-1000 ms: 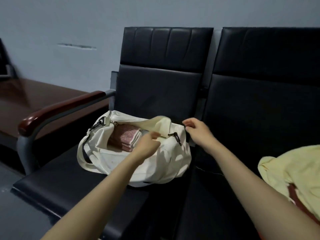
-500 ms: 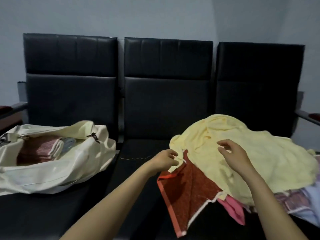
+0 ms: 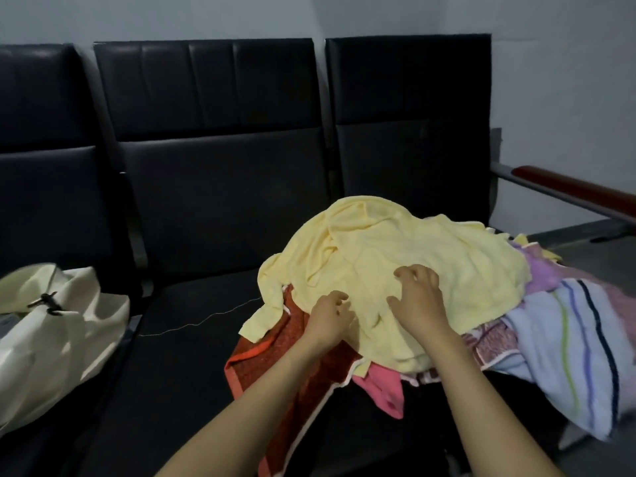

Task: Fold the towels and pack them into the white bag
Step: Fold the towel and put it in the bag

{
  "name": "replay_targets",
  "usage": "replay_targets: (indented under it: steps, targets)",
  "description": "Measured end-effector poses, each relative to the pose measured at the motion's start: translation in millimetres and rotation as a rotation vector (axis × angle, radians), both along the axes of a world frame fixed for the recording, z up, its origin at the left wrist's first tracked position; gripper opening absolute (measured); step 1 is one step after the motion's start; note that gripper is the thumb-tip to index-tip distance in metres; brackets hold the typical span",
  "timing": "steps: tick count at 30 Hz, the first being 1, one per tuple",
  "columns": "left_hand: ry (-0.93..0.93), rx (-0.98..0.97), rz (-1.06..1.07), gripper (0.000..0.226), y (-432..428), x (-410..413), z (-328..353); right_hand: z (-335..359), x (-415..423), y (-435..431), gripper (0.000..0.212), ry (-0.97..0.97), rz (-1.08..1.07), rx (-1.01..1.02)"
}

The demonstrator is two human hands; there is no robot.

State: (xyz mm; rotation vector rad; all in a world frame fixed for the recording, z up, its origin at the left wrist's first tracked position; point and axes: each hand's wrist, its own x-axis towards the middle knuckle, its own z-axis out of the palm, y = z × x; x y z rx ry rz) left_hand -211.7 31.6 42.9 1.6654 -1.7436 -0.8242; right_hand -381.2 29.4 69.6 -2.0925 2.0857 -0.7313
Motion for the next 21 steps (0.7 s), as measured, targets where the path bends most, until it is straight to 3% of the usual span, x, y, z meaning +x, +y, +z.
replay_targets:
  steps: [3, 7, 12, 13, 15, 18, 19, 21]
  targets:
    - [0.032, -0.015, -0.006, 0.04, -8, -21, -6, -3, -3, -4, 0.04, 0.033, -0.087, -0.052]
    - [-0.096, 0.003, -0.071, 0.047, -11, -35, -15, -8, -3, -7, 0.02, 0.047, -0.125, -0.12]
    - [0.009, -0.044, 0.014, 0.035, -11, -32, -14, -1, 0, -4, 0.016, 0.076, -0.064, -0.142]
    - [0.055, -0.065, 0.038, 0.033, -10, -32, -11, 1, 1, -4, 0.015, 0.056, -0.033, -0.137]
    - [0.263, -0.029, 0.083, 0.039, -5, -32, 1, 6, 2, -2, 0.011, -0.158, 0.074, -0.074]
    - [0.8, 0.224, 0.129, 0.041, -5, -29, 18, 15, 2, 5, 0.009, -0.515, 0.303, 0.086]
    - [0.897, 0.27, 0.118, 0.035, -4, -27, 23, 15, 3, 8, 0.008, -0.556, 0.369, 0.147]
    - [0.903, 0.225, 0.118, 0.019, -4, -21, 29, 10, 9, 13, 0.008, -0.546, 0.451, 0.273]
